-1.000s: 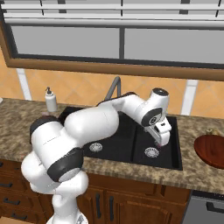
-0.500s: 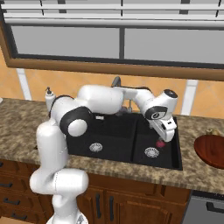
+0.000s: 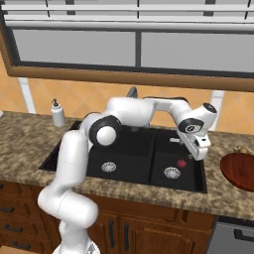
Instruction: Pick the tomato from the sink and place it in the bowl. Then pick the bowl and place it in the microwave. Then close the microwave door and press the start button.
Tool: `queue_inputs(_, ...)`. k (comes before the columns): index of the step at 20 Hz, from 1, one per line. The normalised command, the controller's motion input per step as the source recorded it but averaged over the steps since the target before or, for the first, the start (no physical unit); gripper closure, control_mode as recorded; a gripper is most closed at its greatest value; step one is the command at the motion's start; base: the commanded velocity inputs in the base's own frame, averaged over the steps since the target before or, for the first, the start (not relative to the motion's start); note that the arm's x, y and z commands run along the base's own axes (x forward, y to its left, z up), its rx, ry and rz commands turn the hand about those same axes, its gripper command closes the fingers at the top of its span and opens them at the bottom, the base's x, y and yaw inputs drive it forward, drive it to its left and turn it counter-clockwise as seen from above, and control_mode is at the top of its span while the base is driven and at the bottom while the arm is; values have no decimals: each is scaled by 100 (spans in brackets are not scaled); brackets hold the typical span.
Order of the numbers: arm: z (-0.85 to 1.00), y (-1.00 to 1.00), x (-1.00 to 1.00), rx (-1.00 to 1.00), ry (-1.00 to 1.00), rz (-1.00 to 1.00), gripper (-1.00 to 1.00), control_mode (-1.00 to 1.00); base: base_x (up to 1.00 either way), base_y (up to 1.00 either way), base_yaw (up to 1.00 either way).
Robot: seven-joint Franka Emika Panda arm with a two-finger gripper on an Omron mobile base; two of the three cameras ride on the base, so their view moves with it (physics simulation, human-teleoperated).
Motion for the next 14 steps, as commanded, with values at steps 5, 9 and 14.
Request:
queue_inputs(5, -44, 3, 21, -2, -3, -11, -100, -100, 0, 0, 0)
queue_inputs(9, -53, 28, 12, -8, 0, -3, -100, -100, 0, 0, 0)
queue_inputs(14, -47, 25, 26, -9, 0, -1, -100, -100, 0, 0, 0)
